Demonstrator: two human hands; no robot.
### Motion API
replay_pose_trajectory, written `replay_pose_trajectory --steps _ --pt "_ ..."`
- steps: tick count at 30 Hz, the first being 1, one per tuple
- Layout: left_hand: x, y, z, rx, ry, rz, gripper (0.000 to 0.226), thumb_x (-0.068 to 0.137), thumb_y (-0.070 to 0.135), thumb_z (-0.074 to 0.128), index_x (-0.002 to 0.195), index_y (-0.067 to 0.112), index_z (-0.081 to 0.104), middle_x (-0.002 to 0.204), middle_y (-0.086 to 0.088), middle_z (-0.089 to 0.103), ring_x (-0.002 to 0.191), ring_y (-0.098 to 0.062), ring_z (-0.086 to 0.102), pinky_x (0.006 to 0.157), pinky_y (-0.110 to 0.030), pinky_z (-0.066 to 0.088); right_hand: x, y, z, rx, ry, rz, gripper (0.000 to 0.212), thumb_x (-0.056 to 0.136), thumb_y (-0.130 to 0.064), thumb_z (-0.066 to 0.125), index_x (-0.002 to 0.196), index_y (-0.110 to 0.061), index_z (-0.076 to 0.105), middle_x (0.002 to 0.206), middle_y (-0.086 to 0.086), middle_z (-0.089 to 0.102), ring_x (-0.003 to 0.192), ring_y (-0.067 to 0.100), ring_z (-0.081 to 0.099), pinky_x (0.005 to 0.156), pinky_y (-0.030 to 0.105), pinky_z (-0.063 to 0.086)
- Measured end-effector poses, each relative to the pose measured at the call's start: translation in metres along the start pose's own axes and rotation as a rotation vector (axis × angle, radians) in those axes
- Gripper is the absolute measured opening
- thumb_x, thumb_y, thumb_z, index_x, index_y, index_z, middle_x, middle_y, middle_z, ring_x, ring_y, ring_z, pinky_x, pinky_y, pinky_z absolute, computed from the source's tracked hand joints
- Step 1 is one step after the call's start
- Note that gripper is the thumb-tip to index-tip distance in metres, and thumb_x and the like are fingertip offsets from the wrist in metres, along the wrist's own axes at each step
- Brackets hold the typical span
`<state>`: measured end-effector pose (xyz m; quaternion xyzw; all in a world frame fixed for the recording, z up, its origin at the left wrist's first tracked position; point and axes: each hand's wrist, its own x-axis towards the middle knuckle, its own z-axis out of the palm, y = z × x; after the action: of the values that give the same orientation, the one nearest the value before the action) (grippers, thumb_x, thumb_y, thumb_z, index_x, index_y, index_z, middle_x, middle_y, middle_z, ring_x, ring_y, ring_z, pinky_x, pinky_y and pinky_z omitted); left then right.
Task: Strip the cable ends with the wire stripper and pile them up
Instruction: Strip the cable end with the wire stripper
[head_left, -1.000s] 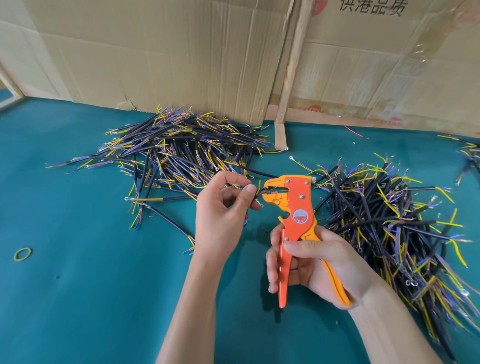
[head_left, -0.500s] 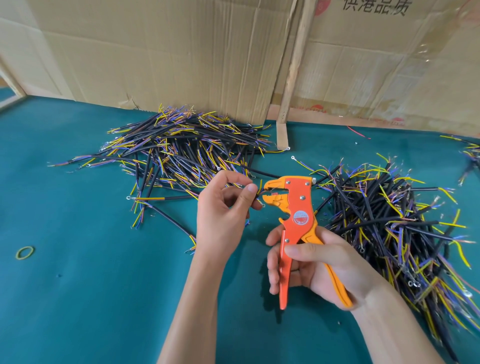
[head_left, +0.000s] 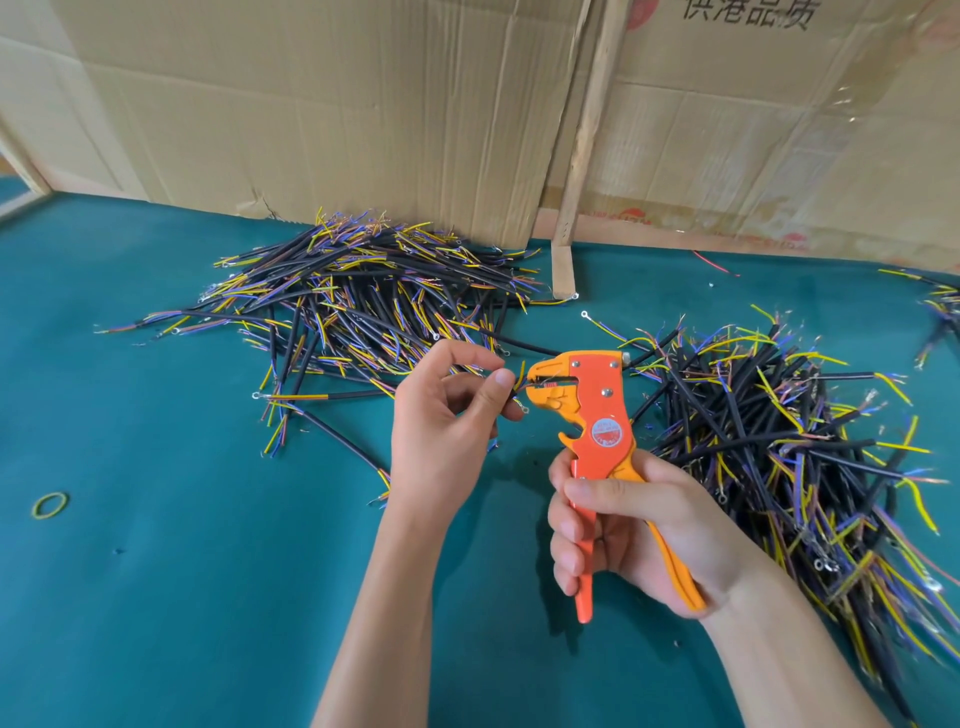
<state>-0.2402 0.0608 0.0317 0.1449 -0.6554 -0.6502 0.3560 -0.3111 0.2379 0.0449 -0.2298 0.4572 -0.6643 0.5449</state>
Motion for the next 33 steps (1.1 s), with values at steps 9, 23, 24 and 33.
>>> replay_pose_trajectory --steps 9,23,24,33 --pt "0.0 0.0 0.001 -0.028 -0.012 -0.005 0.006 0.094 0.018 0.068 0.094 0.017 0.062 0.065 -0.008 0.072 0.049 -0.015 0.048 0.046 -0.016 0.039 -0.001 -0.001 0.001 0.004 0.058 0.018 0.014 0.09 -0.015 0.07 0.087 -0.007 0.059 0.069 0.016 0.049 0.055 0.029 0.051 0.057 0.042 0.05" --pt "0.001 -0.001 0.003 -0.051 -0.034 -0.014 0.008 0.097 0.01 0.066 0.094 0.013 0.06 0.064 -0.009 0.071 0.046 -0.017 0.042 0.045 -0.018 0.037 0.002 -0.003 0.01 -0.007 0.228 -0.004 0.037 0.072 -0.033 0.08 0.064 -0.014 0.05 0.05 0.005 0.034 0.031 0.017 0.032 0.038 0.023 0.035" --pt "0.001 -0.001 0.003 -0.049 -0.032 -0.014 0.008 0.097 0.01 0.066 0.095 0.012 0.06 0.064 -0.01 0.071 0.046 -0.017 0.042 0.045 -0.018 0.037 0.002 -0.002 0.01 -0.003 0.221 -0.004 0.036 0.073 -0.032 0.08 0.065 -0.014 0.05 0.05 0.006 0.035 0.032 0.018 0.033 0.039 0.024 0.035" --pt "0.0 -0.002 0.004 0.019 -0.001 0.021 0.009 0.092 0.017 0.068 0.095 0.014 0.061 0.066 -0.007 0.072 0.047 -0.011 0.051 0.049 -0.02 0.042 -0.001 -0.004 0.004 -0.014 0.038 0.006 0.025 0.08 -0.014 0.078 0.096 -0.005 0.061 0.08 0.023 0.057 0.065 0.036 0.059 0.064 0.047 0.056"
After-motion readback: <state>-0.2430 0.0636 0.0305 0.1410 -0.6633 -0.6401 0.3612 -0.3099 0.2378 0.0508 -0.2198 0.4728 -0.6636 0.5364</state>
